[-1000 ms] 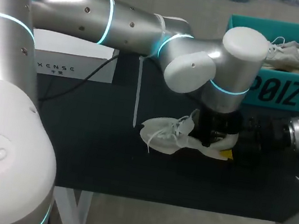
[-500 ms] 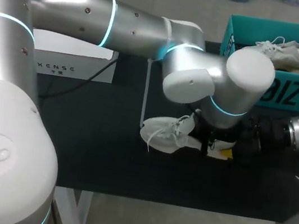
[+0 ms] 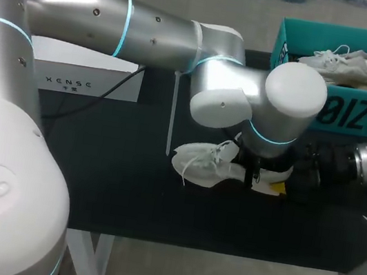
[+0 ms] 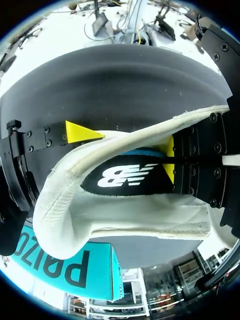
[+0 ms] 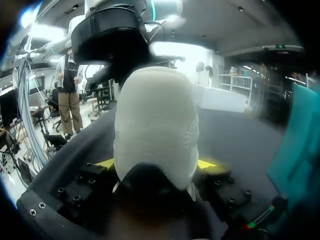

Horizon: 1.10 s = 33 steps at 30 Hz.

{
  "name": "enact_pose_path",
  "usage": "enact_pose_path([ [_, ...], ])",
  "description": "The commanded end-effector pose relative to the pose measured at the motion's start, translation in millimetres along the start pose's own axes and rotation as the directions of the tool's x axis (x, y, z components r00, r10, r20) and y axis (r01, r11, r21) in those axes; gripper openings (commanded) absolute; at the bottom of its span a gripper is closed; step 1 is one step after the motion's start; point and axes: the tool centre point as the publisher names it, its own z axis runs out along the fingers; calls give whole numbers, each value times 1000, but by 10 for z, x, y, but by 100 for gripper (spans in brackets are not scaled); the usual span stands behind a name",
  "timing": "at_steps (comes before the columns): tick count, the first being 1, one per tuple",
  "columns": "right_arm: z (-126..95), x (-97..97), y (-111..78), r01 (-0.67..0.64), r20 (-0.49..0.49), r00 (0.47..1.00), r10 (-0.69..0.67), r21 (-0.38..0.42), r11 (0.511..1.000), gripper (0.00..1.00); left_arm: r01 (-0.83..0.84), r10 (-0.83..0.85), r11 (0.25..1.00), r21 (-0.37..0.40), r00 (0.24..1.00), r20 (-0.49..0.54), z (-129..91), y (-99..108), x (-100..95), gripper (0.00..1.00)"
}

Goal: Take the shoe out of the shoebox, open the shoe tongue, remove and reinsert the insole, then place the shoe into the shoebox

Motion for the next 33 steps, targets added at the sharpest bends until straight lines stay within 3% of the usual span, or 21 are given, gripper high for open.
enact_pose_path([
  [1,20,16,-12,-1,2,1000,1,2,1000,0,-1,1,1000,8,1000,8,-133,41,-34,0],
  [23,20,16,-12,-1,2,1000,1,2,1000,0,5,-8,999,37,997,81,-577,85,-173,0],
  [33,20,16,-12,-1,2,1000,1,2,1000,0,22,-28,997,71,996,87,-712,155,-103,0],
])
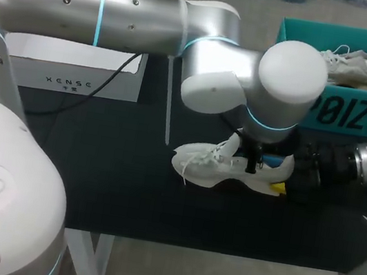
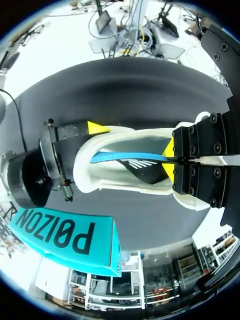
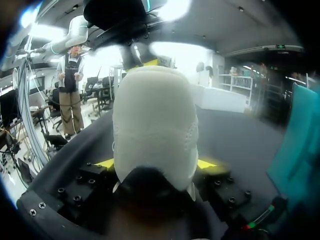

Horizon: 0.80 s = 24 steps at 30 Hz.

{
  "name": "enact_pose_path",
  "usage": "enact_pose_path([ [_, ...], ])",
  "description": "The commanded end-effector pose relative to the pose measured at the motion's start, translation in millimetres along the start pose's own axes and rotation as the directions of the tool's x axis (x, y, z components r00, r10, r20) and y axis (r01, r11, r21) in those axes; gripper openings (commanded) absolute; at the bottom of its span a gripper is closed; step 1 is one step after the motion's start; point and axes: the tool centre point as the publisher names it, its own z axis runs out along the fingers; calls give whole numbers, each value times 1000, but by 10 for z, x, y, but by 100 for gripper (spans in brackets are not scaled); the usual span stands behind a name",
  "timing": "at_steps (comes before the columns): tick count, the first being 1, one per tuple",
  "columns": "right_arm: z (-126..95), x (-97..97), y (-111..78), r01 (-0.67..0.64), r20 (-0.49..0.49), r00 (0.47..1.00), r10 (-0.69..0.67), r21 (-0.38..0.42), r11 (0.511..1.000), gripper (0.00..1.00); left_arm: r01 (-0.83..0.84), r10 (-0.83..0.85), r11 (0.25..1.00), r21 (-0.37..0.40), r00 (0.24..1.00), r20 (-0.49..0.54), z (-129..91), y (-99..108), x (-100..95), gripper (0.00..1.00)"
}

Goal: Take the shoe out of the shoebox, open the shoe tongue, remove and reinsert the insole, then place the shoe into the shoebox

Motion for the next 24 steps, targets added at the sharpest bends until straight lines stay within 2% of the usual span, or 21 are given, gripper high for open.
enact_pose_path([
  [1,20,8,-14,-1,3,1000,1,3,1000,0,4,-4,1000,17,1000,7,-101,92,33,0],
  [9,20,8,-14,-1,3,1000,1,3,1000,0,17,-18,999,43,1000,20,-198,123,40,0],
  [24,20,8,-14,-1,3,1000,1,3,1000,0,-34,32,997,67,999,27,-246,-112,82,0],
])
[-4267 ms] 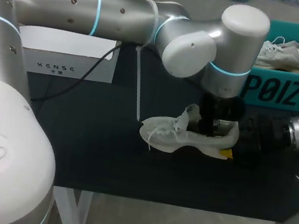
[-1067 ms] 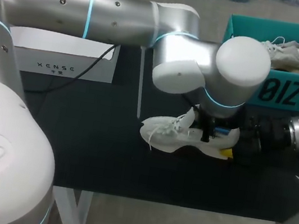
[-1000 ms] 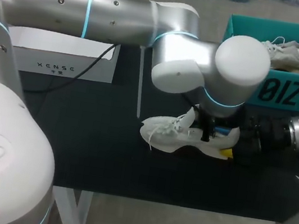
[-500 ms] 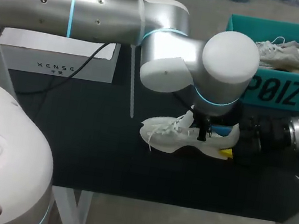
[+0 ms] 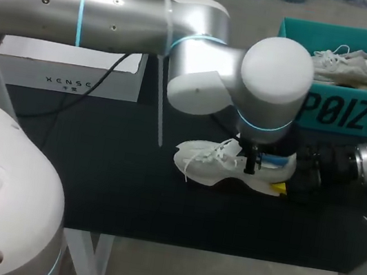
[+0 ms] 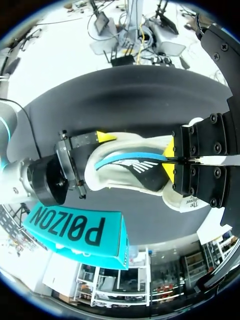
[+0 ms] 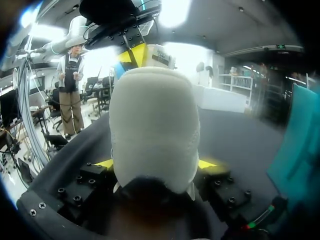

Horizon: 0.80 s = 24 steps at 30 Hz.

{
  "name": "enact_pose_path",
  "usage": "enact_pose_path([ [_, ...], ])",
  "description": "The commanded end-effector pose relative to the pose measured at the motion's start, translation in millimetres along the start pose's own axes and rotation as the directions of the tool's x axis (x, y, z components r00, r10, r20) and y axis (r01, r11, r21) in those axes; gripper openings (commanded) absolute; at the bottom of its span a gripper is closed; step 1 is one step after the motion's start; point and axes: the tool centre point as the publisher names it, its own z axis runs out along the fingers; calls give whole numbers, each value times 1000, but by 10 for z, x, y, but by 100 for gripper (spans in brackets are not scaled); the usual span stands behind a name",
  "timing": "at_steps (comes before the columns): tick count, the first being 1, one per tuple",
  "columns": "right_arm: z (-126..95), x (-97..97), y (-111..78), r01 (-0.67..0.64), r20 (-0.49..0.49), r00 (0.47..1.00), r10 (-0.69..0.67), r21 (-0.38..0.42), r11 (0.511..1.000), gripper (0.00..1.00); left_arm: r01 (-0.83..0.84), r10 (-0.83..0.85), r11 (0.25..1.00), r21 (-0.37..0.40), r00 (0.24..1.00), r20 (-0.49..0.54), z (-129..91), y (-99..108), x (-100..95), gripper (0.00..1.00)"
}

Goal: Take the shoe out of the shoebox, open the shoe tongue, remove and reinsert the insole, then place the shoe into the shoebox

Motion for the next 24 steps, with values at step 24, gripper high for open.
enact_pose_path([
  [24,31,4,-15,-1,3,1000,1,3,1000,0,82,-85,991,110,996,20,-176,163,221,0],
])
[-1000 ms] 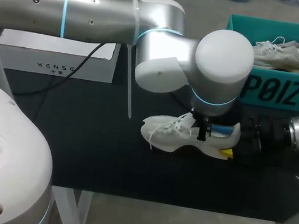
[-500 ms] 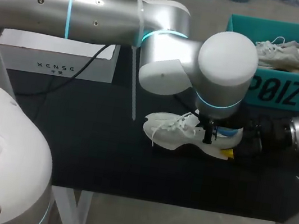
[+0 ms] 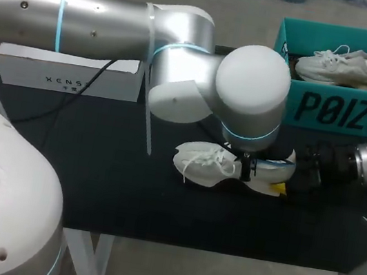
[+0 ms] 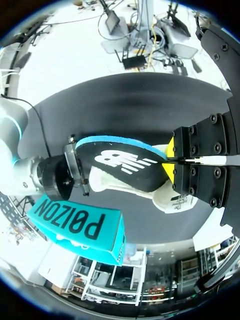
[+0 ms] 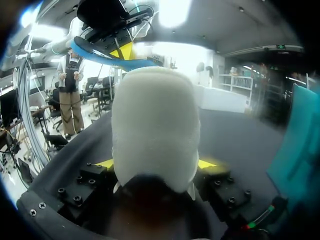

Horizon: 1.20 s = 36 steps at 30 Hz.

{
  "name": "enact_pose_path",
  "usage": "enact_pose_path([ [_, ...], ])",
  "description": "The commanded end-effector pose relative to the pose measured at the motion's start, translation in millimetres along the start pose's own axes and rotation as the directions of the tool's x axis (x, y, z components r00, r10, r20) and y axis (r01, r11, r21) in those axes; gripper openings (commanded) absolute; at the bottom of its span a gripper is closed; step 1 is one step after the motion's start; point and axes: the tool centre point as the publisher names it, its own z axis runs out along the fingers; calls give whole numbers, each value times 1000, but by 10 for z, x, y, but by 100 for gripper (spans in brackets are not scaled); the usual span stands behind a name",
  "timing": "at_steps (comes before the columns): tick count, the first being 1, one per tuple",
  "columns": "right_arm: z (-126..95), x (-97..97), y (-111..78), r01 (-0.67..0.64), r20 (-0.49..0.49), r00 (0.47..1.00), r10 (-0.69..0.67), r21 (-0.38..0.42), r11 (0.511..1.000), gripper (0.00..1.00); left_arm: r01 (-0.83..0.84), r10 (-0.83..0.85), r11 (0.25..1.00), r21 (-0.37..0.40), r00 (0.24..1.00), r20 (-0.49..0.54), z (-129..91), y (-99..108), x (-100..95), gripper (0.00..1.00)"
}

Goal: Take the shoe out of the shoebox, open the shoe tongue, remove and reinsert the insole, then place the shoe into the shoebox

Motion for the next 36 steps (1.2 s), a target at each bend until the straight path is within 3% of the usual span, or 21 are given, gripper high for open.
enact_pose_path([
  [1,25,-2,-17,-2,4,1000,2,3,1000,0,1,-1,1000,31,1000,-4,-52,89,27,0],
  [16,25,-2,-17,-2,4,1000,2,3,1000,0,-85,91,990,116,995,-47,61,-379,91,0],
  [27,25,-2,-17,-2,4,1000,2,3,1000,0,-71,77,992,108,995,-58,163,-502,125,0],
  [36,25,-2,-17,-2,4,1000,2,3,1000,0,-80,89,979,186,995,-38,-52,-728,12,0],
])
